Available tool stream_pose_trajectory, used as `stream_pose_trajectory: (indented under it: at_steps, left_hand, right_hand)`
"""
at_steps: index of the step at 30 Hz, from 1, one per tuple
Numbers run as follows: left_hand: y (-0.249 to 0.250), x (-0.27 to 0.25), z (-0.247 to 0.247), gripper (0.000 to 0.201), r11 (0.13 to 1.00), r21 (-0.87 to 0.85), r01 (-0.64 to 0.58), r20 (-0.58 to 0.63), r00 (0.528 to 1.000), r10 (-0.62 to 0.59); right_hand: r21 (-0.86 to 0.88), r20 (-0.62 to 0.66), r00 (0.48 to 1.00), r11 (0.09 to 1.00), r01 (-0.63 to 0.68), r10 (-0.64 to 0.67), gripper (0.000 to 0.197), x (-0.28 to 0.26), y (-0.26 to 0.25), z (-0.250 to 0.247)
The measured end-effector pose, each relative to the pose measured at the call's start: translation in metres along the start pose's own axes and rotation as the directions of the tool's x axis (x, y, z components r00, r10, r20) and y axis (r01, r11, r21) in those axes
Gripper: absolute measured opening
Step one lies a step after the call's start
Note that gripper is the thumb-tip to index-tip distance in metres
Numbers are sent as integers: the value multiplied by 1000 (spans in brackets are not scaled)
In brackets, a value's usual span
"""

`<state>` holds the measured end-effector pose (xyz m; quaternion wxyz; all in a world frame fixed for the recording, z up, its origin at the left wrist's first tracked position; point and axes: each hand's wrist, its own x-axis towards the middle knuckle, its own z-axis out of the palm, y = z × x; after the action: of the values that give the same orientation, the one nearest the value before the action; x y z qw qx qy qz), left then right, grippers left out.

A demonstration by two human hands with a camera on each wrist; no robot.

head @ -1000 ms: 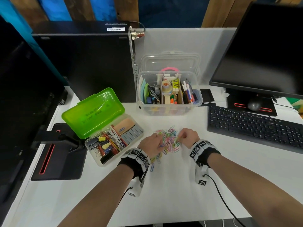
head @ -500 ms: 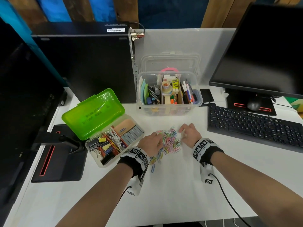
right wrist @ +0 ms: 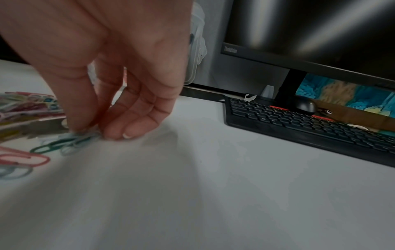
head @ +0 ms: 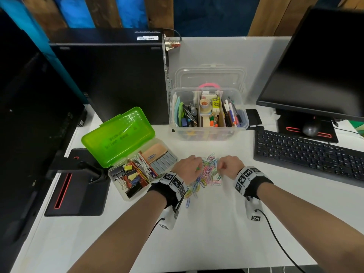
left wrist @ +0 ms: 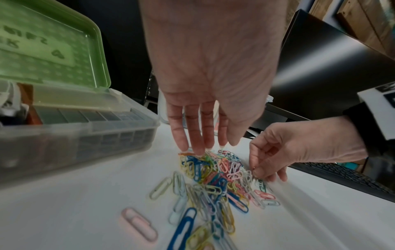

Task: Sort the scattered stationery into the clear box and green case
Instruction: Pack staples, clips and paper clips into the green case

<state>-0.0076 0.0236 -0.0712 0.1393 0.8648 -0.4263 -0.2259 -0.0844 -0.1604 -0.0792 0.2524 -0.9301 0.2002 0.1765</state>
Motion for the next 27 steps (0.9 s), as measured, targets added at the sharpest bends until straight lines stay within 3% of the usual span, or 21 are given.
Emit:
stream_pose_trajectory:
  at_steps: [4,7,12,16,20,24,27]
  left_hand:
    - [3,-4,-1,20,999,-45,18,0,1000,-18]
    - [11,-3,-1,30,997,-74,7,-33,999,-10]
    - [6,-5,-8,23,994,-106,35,-145,988,-50]
    - [-16,-18,-15,18,979,-180,94,-205,970,-130]
    - [-53,-40,-34,12,967,-132,219,-302,920,-249]
    - [-99,-65,-55,15,920,-23,390,-227,895,-385]
    - [-117,-78,-66,20,900,56,432,-205,887,-413]
  right_hand:
    - [72,-102,995,997,9,-1,28,-8,-3,-3]
    - [135,-95,993,988,79,-66,26,-9,-18,-3]
    - [216,-50,987,963,162,-155,31,-1,-46,0]
    - [273,-15,977,939,211,-215,16,4,-70,10]
    - [359,-12,982,916,178,-186,20,8,-85,16]
    - [330,-6,987,931,155,-162,13,10,-83,18]
    - [309,-6,992,943,123,-127,11,11,-81,20]
